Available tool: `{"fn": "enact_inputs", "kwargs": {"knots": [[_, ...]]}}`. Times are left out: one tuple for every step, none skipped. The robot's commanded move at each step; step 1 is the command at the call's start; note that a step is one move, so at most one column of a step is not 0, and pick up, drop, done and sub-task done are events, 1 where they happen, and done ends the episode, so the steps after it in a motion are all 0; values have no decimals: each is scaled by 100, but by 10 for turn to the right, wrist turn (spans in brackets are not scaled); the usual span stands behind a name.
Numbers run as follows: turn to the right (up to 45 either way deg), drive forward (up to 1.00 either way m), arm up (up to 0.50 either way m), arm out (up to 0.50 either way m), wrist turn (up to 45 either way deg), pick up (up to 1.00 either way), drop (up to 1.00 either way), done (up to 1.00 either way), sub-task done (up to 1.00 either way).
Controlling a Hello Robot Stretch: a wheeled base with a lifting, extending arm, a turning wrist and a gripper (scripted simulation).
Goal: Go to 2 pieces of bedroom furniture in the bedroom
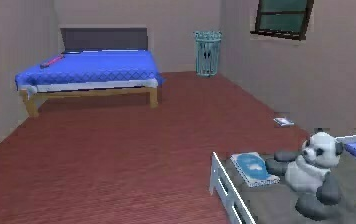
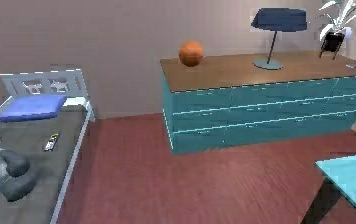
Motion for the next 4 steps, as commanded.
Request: {"fn": "enact_inputs", "kwargs": {"knots": [[-360, 0, 0, 0, 0, 0, 0, 0, 0], [0, 30, 0, 0, 0, 0, 0, 0, 0], [240, 0, 0, 0, 0, 0, 0, 0, 0], [0, 100, 0, 0, 0, 0, 0, 0, 0]]}}
